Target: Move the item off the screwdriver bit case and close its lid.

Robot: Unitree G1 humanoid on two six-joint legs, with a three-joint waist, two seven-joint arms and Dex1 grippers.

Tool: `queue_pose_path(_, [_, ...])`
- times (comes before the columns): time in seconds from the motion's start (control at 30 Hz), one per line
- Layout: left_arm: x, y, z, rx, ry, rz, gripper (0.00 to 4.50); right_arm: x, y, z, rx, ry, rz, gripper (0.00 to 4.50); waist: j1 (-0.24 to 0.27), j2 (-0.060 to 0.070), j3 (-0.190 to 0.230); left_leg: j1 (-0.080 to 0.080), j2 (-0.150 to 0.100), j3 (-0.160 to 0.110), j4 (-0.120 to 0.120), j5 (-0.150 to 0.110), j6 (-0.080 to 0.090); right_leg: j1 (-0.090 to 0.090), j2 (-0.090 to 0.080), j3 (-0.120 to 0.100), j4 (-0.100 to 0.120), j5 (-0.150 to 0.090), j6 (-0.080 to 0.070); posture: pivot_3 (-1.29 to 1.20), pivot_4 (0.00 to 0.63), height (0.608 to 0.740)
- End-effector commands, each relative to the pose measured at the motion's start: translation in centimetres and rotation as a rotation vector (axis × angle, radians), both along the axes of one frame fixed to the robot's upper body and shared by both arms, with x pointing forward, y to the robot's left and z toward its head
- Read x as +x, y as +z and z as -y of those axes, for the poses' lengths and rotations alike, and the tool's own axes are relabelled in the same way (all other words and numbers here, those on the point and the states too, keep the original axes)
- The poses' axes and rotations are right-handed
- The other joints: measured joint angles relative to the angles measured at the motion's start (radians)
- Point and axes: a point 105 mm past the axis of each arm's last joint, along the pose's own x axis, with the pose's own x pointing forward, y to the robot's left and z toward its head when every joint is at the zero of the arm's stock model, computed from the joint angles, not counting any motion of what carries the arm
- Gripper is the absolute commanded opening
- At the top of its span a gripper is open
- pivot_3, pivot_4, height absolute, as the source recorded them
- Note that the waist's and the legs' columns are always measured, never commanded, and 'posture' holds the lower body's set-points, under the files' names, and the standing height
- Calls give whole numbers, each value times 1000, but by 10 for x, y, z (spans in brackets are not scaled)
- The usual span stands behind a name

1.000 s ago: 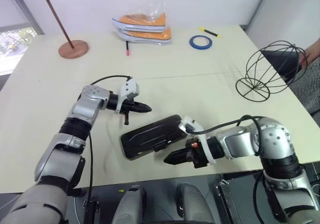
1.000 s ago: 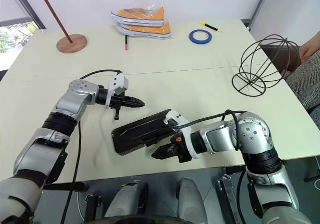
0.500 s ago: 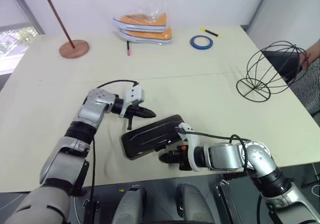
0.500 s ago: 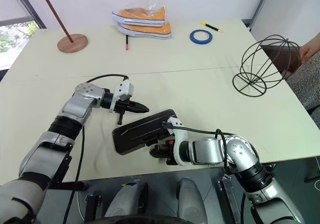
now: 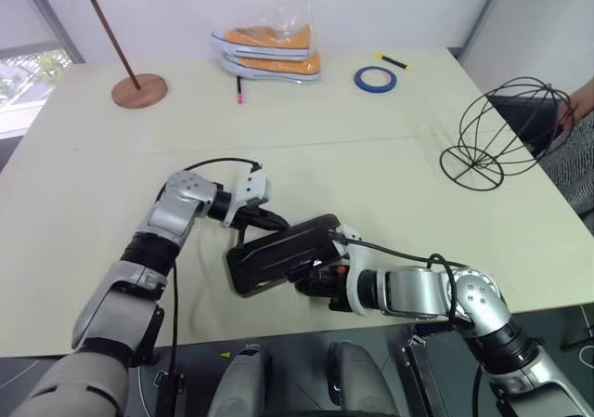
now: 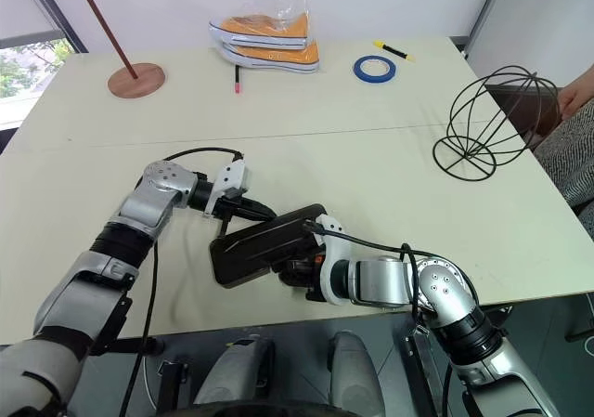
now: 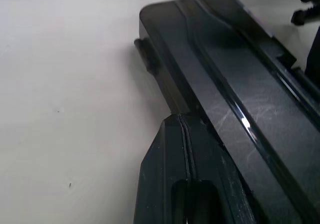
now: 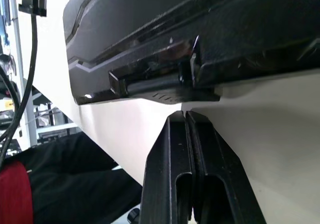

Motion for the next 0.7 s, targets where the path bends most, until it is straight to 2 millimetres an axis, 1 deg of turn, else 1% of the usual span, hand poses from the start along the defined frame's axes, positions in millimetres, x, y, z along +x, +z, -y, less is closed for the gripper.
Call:
queue_pose_path(0.03, [-4, -1, 3, 12, -38, 27, 0, 4, 5, 1, -1, -25, 26, 43, 0, 0, 0, 0, 0, 0, 0, 0, 0, 0, 0, 0, 0, 0, 0, 0, 150, 740])
queue_pose_path(0.57, [-12, -9, 8, 29, -76, 28, 0, 20, 12, -8, -28, -71, 151, 43, -4, 0, 0, 1, 2, 0, 0, -1, 1, 0, 3, 0, 0, 0, 0, 0, 150, 740])
queue_pose_path(0.7, [-18, -15, 6, 53, -105, 27, 0, 23, 13, -8, -41, -81, 183, 43, -4, 0, 0, 2, 2, 0, 0, -1, 1, 0, 3, 1, 0, 0, 0, 0, 150, 740])
